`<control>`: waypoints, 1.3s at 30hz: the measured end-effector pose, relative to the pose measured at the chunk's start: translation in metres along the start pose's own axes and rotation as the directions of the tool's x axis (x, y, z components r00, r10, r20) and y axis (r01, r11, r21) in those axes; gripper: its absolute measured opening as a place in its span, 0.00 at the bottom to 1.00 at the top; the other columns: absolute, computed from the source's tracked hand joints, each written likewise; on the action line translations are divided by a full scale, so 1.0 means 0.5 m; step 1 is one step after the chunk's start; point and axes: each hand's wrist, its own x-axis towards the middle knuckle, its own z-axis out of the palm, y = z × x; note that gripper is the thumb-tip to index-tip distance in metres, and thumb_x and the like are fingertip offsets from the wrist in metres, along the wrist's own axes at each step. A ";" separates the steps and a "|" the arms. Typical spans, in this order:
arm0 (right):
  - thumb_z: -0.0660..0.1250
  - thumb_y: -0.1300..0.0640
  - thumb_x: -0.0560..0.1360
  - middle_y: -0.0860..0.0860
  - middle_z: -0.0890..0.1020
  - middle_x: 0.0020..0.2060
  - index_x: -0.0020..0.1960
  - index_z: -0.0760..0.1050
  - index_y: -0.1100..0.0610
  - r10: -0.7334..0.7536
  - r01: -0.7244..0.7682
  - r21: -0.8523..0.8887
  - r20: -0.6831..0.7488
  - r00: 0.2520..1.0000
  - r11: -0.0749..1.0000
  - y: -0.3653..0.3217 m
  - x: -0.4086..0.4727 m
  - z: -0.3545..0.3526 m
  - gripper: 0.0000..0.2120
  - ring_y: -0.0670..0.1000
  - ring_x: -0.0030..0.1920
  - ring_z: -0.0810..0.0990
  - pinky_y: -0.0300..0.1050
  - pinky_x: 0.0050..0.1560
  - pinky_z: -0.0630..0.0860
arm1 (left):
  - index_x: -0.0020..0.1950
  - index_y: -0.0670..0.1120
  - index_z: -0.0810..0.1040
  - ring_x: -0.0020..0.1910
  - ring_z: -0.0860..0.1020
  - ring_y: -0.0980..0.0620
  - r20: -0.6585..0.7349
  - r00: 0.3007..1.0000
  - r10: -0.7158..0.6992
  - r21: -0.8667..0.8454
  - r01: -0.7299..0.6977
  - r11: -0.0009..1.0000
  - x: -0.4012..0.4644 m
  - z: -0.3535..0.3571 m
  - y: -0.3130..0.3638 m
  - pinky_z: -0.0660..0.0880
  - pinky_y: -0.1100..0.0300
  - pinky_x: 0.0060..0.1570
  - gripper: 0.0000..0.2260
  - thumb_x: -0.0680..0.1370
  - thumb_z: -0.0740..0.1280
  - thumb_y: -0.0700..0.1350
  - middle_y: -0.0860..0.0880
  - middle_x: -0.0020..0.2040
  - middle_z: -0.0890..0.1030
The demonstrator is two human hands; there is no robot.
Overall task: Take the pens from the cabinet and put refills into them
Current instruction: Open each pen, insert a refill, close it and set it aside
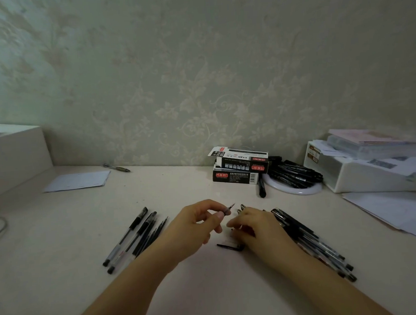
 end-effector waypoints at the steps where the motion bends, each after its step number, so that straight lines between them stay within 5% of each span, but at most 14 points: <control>1: 0.66 0.58 0.79 0.46 0.80 0.52 0.59 0.82 0.51 -0.009 0.009 -0.018 0.005 1.000 1.000 0.002 0.001 0.001 0.11 0.43 0.52 0.76 0.31 0.54 0.70 | 0.49 0.60 0.81 0.26 0.70 0.59 -0.002 1.000 -0.001 0.003 0.001 1.000 0.000 0.000 -0.001 0.67 0.70 0.27 0.08 0.80 0.63 0.50 0.55 0.36 0.80; 5: 0.67 0.59 0.78 0.46 0.82 0.47 0.53 0.83 0.53 0.000 0.000 -0.006 -0.037 0.999 1.000 0.005 0.004 -0.001 0.08 0.44 0.49 0.78 0.34 0.52 0.73 | 0.48 0.60 0.81 0.26 0.69 0.59 -0.011 1.000 -0.010 0.021 0.010 1.000 0.001 -0.001 -0.005 0.67 0.69 0.26 0.07 0.80 0.63 0.50 0.56 0.35 0.80; 7: 0.69 0.58 0.77 0.45 0.84 0.42 0.48 0.83 0.52 0.109 -0.076 0.198 -0.158 0.981 0.977 0.006 0.005 -0.007 0.05 0.42 0.44 0.81 0.32 0.47 0.75 | 0.47 0.60 0.81 0.25 0.69 0.59 -0.017 1.000 -0.014 0.030 0.015 0.999 0.002 -0.002 -0.008 0.66 0.69 0.26 0.07 0.80 0.63 0.50 0.56 0.34 0.80; 10: 0.70 0.59 0.76 0.48 0.86 0.39 0.47 0.83 0.51 0.315 -0.152 0.639 -0.149 0.938 0.754 0.002 0.008 -0.021 0.05 0.43 0.40 0.83 0.31 0.40 0.77 | 0.47 0.61 0.80 0.25 0.70 0.60 -0.018 1.000 -0.019 0.053 0.020 0.998 0.002 -0.002 -0.010 0.66 0.69 0.25 0.08 0.80 0.63 0.50 0.56 0.35 0.80; 12: 0.70 0.60 0.77 0.50 0.86 0.40 0.48 0.83 0.52 0.325 -0.161 0.750 -0.076 0.943 0.642 -0.004 0.007 -0.023 0.05 0.46 0.41 0.83 0.32 0.41 0.77 | 0.47 0.62 0.80 0.25 0.70 0.60 -0.009 1.000 -0.016 0.069 0.016 0.997 0.002 -0.001 -0.010 0.67 0.68 0.26 0.08 0.80 0.63 0.51 0.57 0.35 0.80; 31: 0.72 0.60 0.74 0.54 0.87 0.41 0.48 0.85 0.53 0.207 -0.175 0.771 0.057 0.977 0.613 -0.010 0.002 -0.021 0.04 0.49 0.42 0.85 0.36 0.44 0.80 | 0.46 0.64 0.78 0.28 0.72 0.62 -0.042 0.992 0.118 0.271 -0.103 0.957 0.005 -0.004 -0.012 0.69 0.68 0.32 0.04 0.77 0.66 0.53 0.58 0.39 0.80; 35: 0.71 0.56 0.76 0.51 0.86 0.37 0.45 0.82 0.55 0.182 -0.154 0.663 0.027 0.983 0.733 -0.005 0.002 -0.016 0.03 0.47 0.37 0.83 0.36 0.40 0.78 | 0.48 0.60 0.79 0.28 0.73 0.66 -0.047 0.981 0.187 0.338 -0.161 0.927 -0.002 0.000 -0.005 0.66 0.75 0.29 0.04 0.78 0.67 0.51 0.59 0.40 0.79; 39: 0.64 0.47 0.79 0.47 0.79 0.31 0.38 0.77 0.53 0.128 -0.101 0.472 -0.025 0.991 0.876 -0.003 0.001 -0.010 0.14 0.42 0.33 0.76 0.38 0.38 0.75 | 0.50 0.58 0.80 0.30 0.73 0.69 -0.025 0.972 0.234 0.359 -0.210 0.909 -0.005 0.008 0.002 0.66 0.78 0.30 0.04 0.78 0.67 0.49 0.60 0.40 0.79</control>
